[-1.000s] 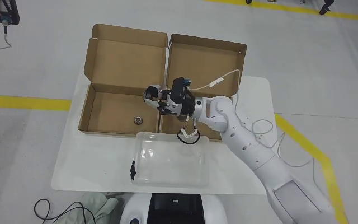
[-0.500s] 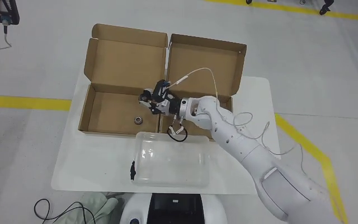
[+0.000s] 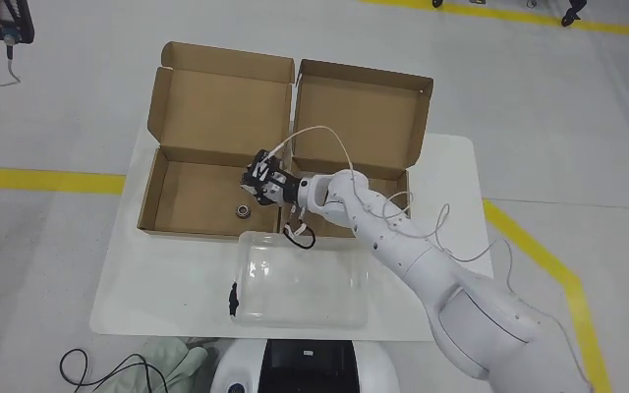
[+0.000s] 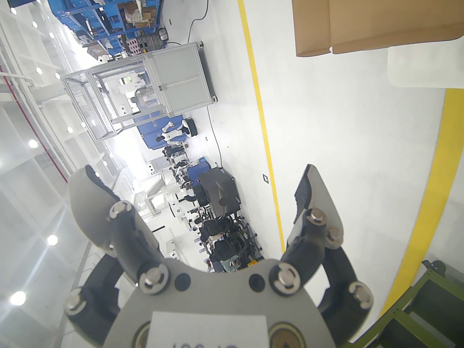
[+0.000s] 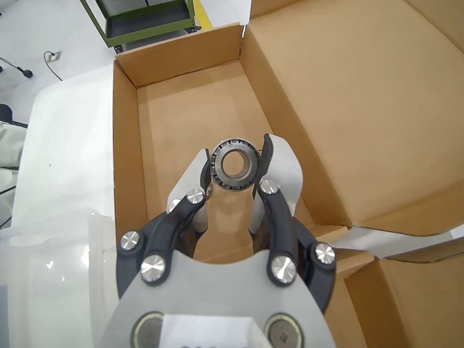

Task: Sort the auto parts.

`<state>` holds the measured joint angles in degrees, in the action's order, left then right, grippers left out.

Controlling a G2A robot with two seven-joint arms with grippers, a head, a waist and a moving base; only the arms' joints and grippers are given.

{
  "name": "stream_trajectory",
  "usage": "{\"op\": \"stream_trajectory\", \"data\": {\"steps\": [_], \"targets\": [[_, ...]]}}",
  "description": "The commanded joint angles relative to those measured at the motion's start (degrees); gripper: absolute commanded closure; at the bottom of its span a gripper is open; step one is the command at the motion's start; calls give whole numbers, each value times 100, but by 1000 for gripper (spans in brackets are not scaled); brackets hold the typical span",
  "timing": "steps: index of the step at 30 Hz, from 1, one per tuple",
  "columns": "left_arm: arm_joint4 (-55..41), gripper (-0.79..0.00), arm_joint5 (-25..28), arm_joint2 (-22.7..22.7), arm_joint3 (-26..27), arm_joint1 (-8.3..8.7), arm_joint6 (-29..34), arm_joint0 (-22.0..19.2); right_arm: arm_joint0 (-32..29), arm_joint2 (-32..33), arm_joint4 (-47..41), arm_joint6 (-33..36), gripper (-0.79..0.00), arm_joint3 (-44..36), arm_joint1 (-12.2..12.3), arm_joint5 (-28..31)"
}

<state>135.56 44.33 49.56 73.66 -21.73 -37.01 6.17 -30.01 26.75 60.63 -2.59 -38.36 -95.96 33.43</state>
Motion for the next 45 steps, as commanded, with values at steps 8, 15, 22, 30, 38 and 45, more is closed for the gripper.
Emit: {"op": "stream_trajectory", "data": {"steps": [8, 15, 22, 30, 38, 45], "targets": [[0, -785, 0, 0, 0, 0, 0, 0, 91, -130, 187, 72, -43, 495, -288, -151], [0, -785, 0, 0, 0, 0, 0, 0, 156, -194, 391, 101, -185, 745, -454, -230], [0, -785, 0, 0, 0, 0, 0, 0, 198, -192, 518, 33, -416, 921, -569, -220], [0, -785, 0, 0, 0, 0, 0, 0, 264, -144, 756, -328, -403, 849, -580, 68], [0, -785, 0, 0, 0, 0, 0, 0, 161, 69, 943, -887, -379, 436, -393, 498], [0, -785, 0, 0, 0, 0, 0, 0, -107, 430, 1112, -1179, -419, -180, -75, 765]]}}
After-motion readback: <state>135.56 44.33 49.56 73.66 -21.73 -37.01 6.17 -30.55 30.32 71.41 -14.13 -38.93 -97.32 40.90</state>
